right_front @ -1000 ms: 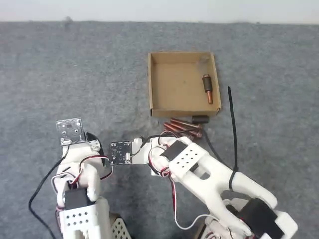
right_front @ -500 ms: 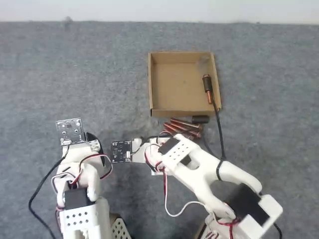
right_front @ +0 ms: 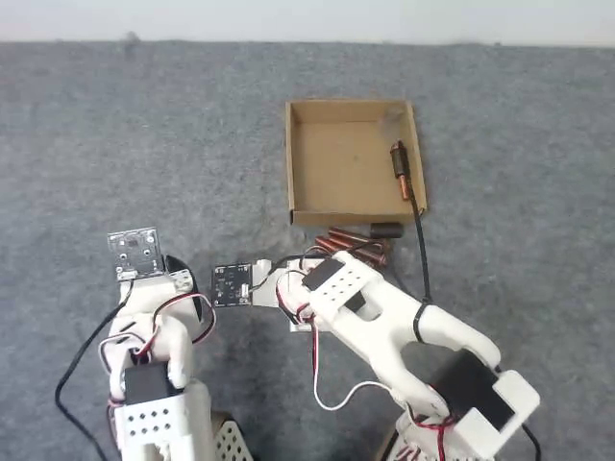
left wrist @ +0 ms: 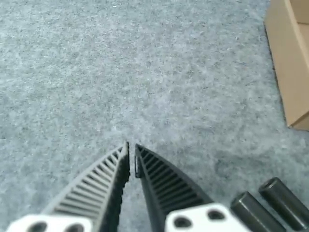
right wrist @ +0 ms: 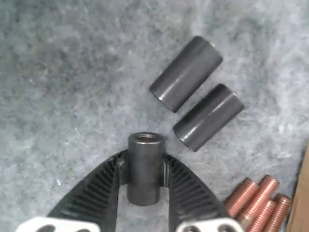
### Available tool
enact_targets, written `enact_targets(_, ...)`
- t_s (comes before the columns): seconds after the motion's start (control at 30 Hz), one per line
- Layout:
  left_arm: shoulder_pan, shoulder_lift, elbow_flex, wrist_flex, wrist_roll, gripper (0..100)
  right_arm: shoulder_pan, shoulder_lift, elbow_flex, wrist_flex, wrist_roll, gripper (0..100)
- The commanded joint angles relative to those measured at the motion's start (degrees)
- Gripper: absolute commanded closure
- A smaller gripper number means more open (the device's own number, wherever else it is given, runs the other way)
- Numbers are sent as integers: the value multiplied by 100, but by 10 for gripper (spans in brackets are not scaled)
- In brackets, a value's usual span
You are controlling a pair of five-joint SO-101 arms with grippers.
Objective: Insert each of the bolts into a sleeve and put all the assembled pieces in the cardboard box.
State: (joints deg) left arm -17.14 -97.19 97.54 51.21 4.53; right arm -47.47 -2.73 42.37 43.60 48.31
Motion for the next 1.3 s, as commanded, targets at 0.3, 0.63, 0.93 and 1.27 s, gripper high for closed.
enact_targets(0.3,-18,-79,-66,-123,53,988,1648,-136,-2092,2193,-2400,992)
enact_targets(0.63,-18,-79,-66,-123,-158,988,2360,-1745,-1073,2220,-3244,992)
enact_targets(0.93,-18,-88,-66,-132,-343,988,3864,-2905,176,2193,-3385,992)
enact_targets(1.27,-9,-70,-286,0,-343,988,5332,-3697,1934,1121,-3490,992)
